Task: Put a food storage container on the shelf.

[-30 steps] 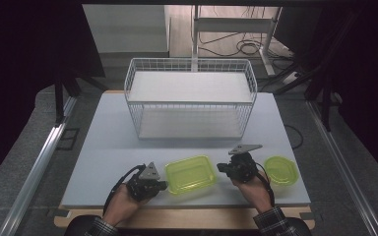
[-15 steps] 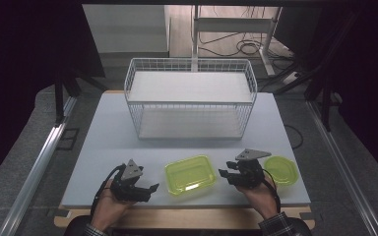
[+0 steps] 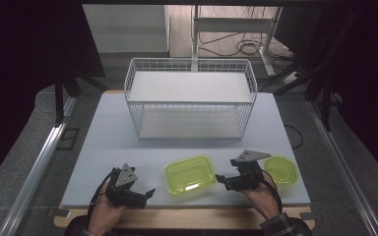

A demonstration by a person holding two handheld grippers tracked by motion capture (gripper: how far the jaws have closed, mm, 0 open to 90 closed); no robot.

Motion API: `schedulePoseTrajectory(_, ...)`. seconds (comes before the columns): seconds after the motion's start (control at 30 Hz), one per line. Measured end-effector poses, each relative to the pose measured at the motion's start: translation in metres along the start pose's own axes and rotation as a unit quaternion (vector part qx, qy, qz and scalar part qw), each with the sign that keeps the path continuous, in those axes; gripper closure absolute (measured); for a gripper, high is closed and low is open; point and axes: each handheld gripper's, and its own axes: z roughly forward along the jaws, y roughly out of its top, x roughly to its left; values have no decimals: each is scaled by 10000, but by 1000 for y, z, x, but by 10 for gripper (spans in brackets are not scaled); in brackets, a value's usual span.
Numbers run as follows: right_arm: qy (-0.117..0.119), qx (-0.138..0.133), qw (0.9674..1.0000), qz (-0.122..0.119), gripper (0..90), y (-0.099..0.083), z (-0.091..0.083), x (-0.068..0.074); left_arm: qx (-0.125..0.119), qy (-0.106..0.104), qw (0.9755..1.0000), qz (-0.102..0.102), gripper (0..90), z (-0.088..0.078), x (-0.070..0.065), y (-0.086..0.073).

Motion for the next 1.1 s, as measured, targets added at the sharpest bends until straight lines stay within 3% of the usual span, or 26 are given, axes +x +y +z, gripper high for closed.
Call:
schedulePoseTrajectory(0.13,-2,6,10000,66,91,0,1,-2,-138,16,9999,10,0,-2,2,-1)
schedulePoseTrajectory(0.27,47,27,9999,130,87,2,2,-4,-112,47,9999,23,0,-2,1,-1)
schedulePoseTrajectory(0.57,455,289,9951,831,44,8,12,-13,63,94,9999,104,2,2,0,-1)
schedulePoseTrajectory(0.8,773,349,9888,1228,250,20,17,-16,150,84,9997,178,4,4,-1,-1)
schedulePoseTrajectory(1.1,1040,517,9830,1419,471,31,39,-21,254,81,9992,311,6,5,-4,-1)
